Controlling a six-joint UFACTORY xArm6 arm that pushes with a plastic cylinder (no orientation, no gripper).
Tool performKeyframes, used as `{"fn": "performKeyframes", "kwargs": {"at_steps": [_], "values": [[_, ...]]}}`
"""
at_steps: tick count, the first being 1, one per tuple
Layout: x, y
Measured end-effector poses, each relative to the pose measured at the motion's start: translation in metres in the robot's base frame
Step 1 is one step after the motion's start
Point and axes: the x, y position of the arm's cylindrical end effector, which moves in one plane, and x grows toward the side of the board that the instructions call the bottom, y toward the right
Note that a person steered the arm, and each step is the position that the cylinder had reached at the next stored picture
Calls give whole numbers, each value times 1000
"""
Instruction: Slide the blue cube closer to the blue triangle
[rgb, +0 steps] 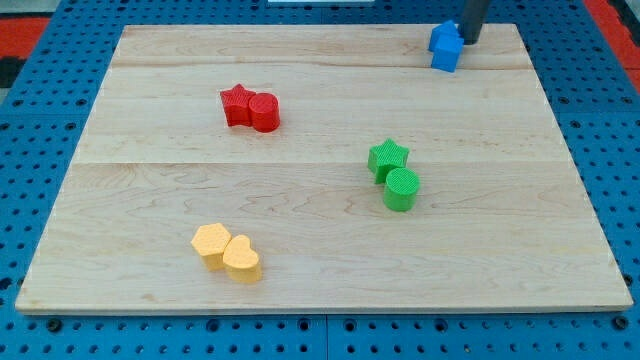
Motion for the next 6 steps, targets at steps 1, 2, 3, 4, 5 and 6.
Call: {"fn": "performKeyframes", "kwargs": {"at_steps": [1, 2, 3, 4, 5, 6], "values": [[0, -38], [0, -46], [0, 27], [5, 44], [5, 21], [11, 16]]}}
